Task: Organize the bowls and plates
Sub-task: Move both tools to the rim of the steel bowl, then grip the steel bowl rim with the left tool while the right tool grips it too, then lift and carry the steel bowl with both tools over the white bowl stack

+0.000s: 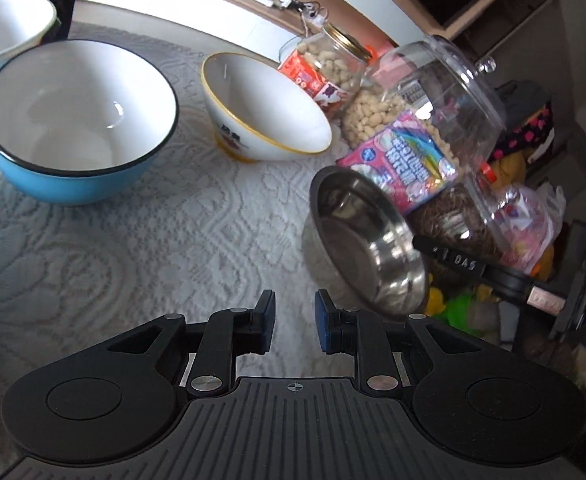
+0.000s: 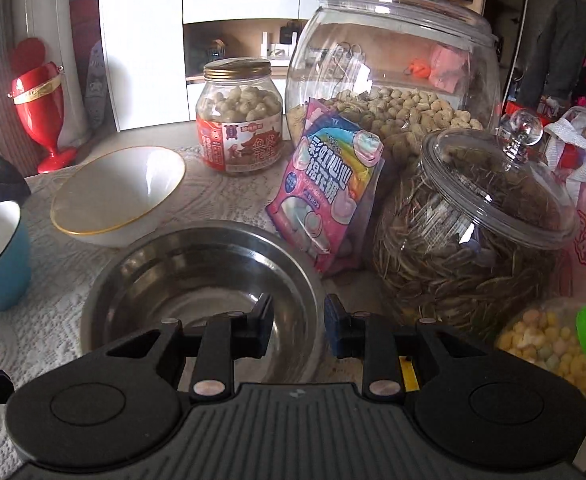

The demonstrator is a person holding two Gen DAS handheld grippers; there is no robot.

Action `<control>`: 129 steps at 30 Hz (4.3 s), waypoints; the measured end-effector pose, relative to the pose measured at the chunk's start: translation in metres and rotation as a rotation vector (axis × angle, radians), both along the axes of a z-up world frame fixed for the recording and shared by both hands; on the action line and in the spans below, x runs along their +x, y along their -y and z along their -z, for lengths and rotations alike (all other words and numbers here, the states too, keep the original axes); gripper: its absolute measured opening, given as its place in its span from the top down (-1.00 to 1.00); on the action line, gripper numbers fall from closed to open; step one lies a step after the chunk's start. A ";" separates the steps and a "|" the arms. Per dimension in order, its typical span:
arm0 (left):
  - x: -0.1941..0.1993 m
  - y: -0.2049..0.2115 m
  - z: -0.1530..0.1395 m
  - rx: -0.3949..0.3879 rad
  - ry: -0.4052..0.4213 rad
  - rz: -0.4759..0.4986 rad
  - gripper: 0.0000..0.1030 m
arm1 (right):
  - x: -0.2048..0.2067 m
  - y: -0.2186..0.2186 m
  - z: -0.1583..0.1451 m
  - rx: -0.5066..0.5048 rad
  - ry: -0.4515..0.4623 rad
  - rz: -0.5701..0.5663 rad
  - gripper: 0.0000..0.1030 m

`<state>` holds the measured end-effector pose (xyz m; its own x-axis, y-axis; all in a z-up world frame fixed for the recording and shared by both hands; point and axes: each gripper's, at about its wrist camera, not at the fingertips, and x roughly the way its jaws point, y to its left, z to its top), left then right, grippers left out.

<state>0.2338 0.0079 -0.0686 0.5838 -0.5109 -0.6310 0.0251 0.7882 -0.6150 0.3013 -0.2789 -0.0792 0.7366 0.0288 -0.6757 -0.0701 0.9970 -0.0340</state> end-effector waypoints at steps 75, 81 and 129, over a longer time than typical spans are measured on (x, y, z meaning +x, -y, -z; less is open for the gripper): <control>-0.053 -0.021 0.022 0.341 0.010 0.200 0.39 | -0.106 -0.104 0.043 0.156 -0.217 -0.414 -0.07; -0.058 -0.017 0.023 0.371 0.024 0.191 0.44 | -0.107 -0.107 0.045 0.188 -0.227 -0.441 -0.50; -0.057 0.006 0.023 0.489 -0.008 0.097 0.39 | -0.113 -0.111 0.045 0.070 -0.161 -0.336 0.02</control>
